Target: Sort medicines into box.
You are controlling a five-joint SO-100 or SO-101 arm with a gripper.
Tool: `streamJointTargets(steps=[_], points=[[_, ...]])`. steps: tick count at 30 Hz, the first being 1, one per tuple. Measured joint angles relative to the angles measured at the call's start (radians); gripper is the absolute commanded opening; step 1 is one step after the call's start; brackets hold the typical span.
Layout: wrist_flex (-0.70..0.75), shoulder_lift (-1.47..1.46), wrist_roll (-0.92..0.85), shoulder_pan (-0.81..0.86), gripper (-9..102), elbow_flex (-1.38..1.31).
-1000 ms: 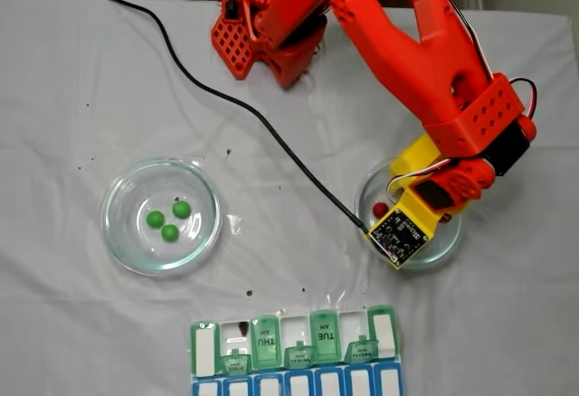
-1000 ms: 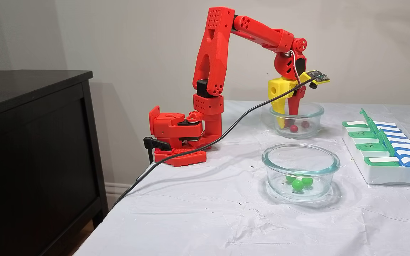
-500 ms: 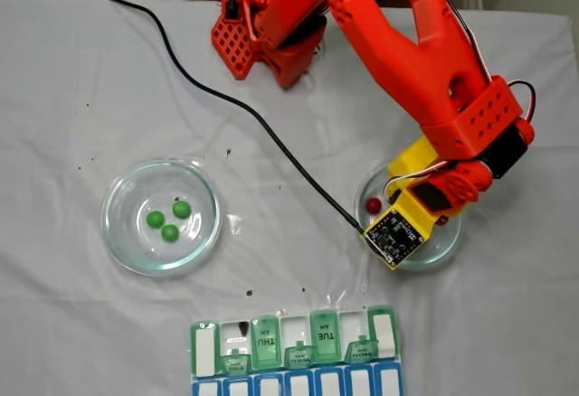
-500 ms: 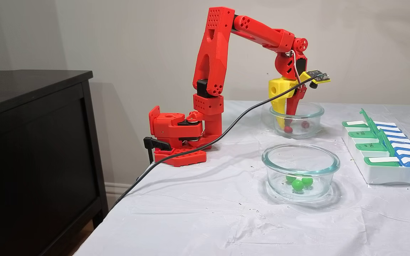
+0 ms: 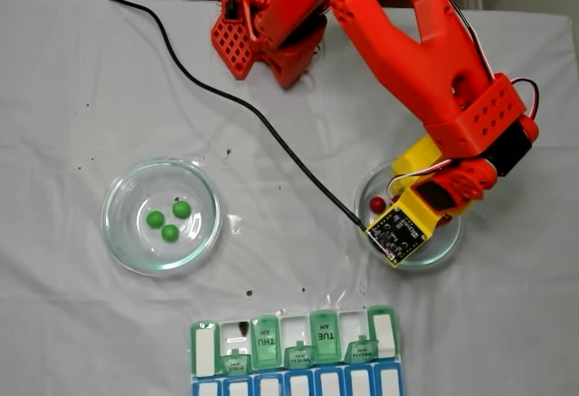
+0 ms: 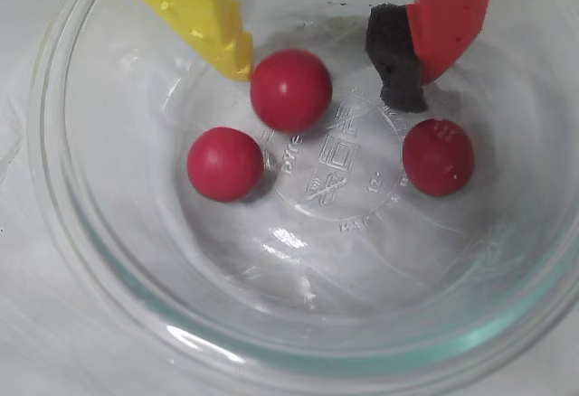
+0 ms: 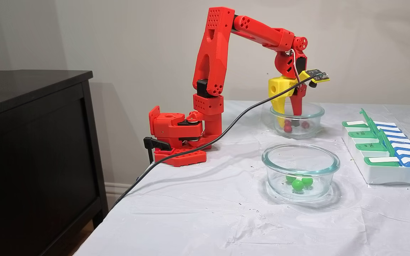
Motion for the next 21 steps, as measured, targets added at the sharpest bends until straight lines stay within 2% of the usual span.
streamJointTargets(steps=[12, 21], points=[[0.000, 0.000, 0.031, -0.003, 19, -0.023], [0.034, 0.000, -0.023, -0.002, 15, -0.037]])
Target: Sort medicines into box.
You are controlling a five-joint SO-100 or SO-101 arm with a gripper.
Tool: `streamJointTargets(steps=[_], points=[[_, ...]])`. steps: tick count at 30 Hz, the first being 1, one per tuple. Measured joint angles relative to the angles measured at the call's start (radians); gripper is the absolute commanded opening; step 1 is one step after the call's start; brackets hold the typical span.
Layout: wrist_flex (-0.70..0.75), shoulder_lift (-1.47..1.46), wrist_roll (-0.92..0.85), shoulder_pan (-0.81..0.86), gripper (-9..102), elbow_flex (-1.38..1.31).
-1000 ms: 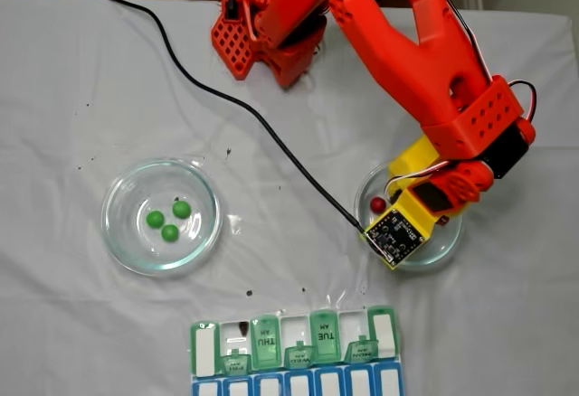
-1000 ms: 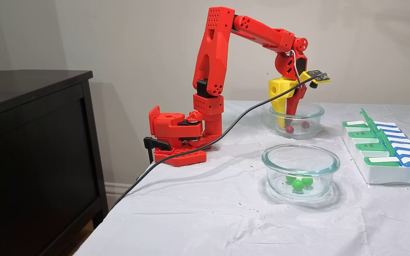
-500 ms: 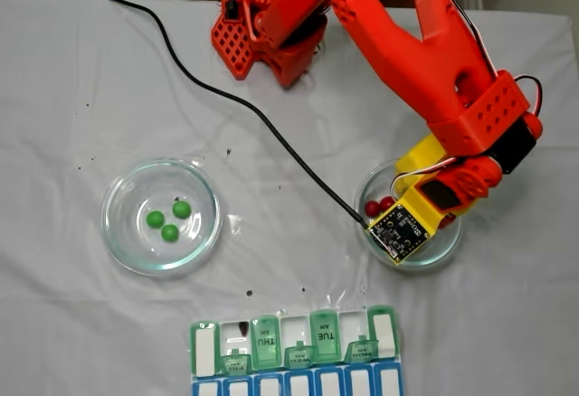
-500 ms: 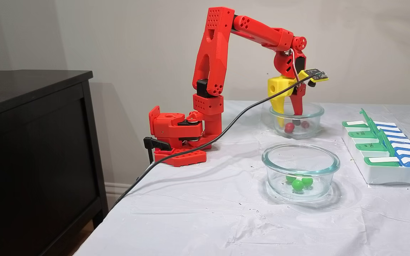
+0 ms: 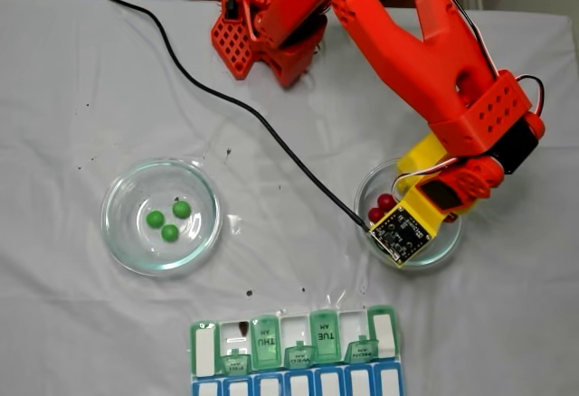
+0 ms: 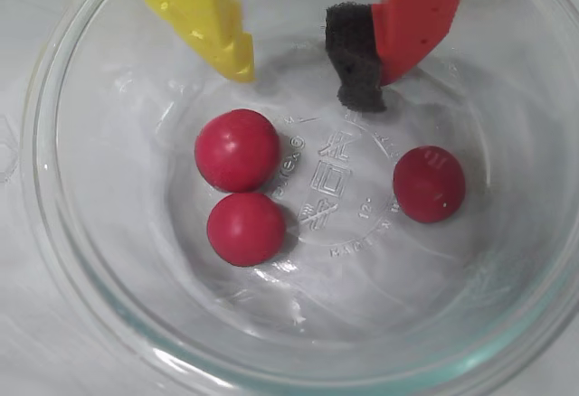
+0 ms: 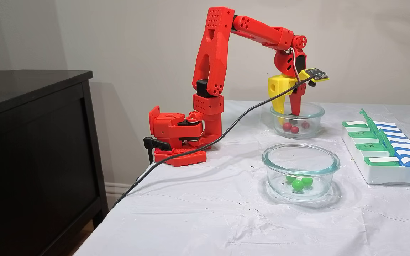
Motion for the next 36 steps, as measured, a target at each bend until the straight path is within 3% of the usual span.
streamJointTargets(steps=[23, 36], points=[[0.270, 0.000, -0.225, 0.067, 16, -0.133], [0.229, -0.021, -0.218, 0.067, 24, -0.107]])
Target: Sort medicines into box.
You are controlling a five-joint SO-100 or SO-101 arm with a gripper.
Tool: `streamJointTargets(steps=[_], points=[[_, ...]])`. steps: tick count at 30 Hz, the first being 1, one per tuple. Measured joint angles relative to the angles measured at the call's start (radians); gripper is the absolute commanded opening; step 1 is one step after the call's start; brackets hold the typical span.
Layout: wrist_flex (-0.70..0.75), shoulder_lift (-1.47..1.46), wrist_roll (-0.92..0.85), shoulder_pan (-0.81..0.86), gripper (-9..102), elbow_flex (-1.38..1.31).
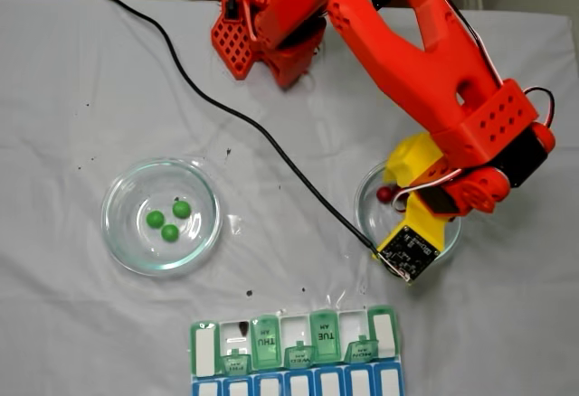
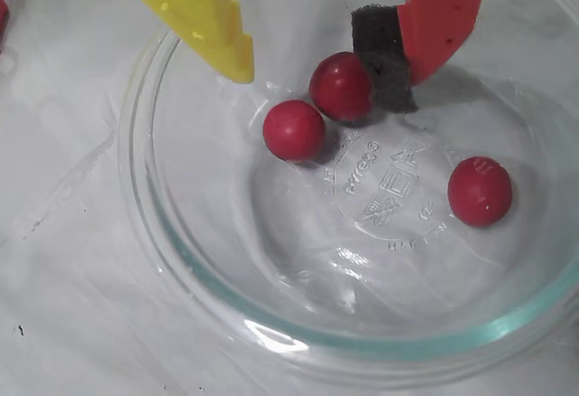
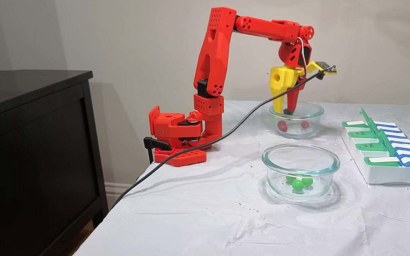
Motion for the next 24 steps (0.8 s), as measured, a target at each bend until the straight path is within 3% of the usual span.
streamJointTargets(steps=[24], points=[[-0.052, -0.083, 0.229, -0.060, 22, -0.009]])
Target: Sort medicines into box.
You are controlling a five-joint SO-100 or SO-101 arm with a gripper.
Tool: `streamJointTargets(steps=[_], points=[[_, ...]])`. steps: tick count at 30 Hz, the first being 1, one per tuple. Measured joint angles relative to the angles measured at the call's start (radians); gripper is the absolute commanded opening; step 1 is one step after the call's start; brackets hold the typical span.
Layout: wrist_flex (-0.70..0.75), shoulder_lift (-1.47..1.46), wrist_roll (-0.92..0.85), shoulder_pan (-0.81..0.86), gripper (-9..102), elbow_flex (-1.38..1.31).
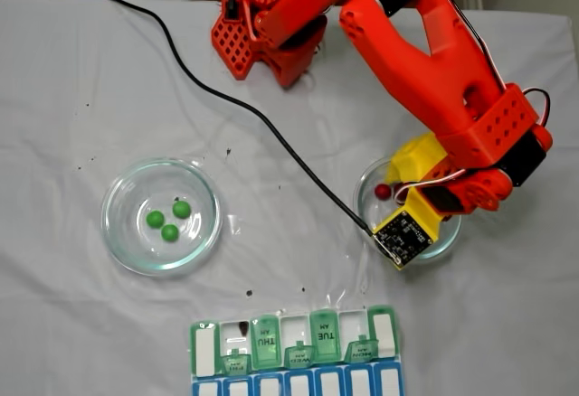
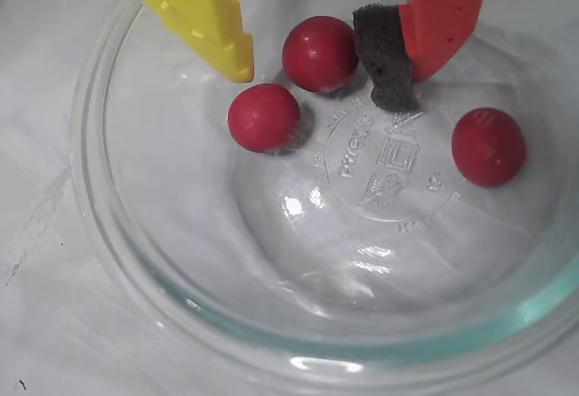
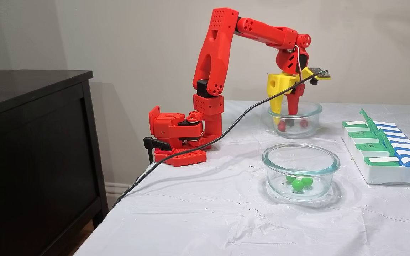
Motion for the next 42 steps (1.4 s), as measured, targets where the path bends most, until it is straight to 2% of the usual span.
streamJointTargets(steps=[13, 29, 34, 42], points=[[0.009, -0.034, 0.120, -0.020, 19, -0.075], [0.032, -0.034, 0.161, -0.037, 15, -0.080], [0.041, -0.034, 0.179, -0.037, 7, -0.080], [0.057, -0.041, 0.202, -0.051, 1, -0.081]])
